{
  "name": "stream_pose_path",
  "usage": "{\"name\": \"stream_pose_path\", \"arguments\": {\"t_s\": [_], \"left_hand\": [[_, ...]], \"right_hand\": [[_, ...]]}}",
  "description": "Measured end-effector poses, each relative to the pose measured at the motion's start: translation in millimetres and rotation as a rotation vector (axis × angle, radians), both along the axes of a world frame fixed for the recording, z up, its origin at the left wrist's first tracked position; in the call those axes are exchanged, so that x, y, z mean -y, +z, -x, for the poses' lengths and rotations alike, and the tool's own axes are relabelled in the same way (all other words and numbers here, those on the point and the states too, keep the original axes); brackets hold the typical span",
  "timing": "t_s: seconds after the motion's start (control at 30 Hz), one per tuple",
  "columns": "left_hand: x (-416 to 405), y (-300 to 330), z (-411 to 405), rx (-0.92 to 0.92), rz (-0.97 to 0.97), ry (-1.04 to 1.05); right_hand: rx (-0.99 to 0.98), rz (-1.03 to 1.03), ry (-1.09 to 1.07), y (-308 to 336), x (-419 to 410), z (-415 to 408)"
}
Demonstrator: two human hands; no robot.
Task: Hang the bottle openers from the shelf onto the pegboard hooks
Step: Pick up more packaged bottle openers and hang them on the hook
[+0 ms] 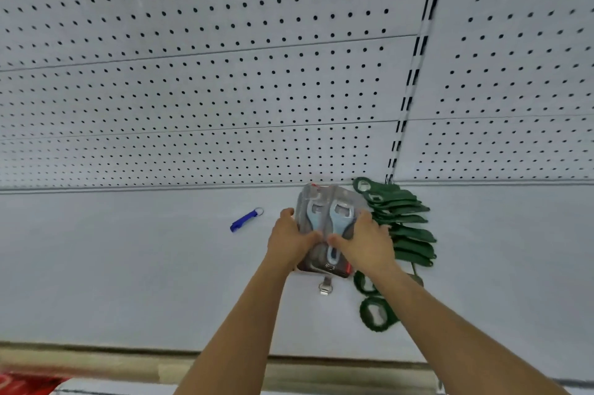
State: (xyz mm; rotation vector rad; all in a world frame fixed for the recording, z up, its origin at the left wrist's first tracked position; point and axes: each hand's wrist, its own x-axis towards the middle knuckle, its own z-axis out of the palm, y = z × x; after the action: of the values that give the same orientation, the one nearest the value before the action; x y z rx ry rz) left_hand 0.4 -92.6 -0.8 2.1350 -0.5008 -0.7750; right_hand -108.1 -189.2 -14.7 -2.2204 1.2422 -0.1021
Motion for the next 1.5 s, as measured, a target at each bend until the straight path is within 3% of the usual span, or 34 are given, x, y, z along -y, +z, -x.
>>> {"name": "stream_pose_path", "arguments": {"t_s": [0.13, 0.27, 0.53, 0.77, 1.0, 1.5], "left_hand": [[-0.5, -0.4, -15.6, -0.196, 0.117, -0.002], [2.6, 3.7, -19.8, -0.209, 0.173, -0.06], [9.4, 22.2, 10.1, -0.173, 0.295, -0.117], [35.6, 39.0, 87.3, -0.171, 0.437, -0.178], [75.3, 46.2, 214.6, -0.16, 0.48, -0.332], [133.1, 38.6, 509.8, -0.289, 0.487, -0.503]], "right_hand": [[0.221, -0.272, -0.217, 0.5, 3.4, -7.1], [0.48, -0.549, -0.309, 9.9, 3.8, -7.1], [0.768, -0.706, -0.358, 37.3, -1.9, 36.8], [0.941, -0.632, -0.413, 52.6, 14.4, 131.7], [1.033, -0.543, -0.527, 58.1, 36.6, 274.8], [1.044, -0.36, -0.729, 60.9, 62.1, 579.5]]}}
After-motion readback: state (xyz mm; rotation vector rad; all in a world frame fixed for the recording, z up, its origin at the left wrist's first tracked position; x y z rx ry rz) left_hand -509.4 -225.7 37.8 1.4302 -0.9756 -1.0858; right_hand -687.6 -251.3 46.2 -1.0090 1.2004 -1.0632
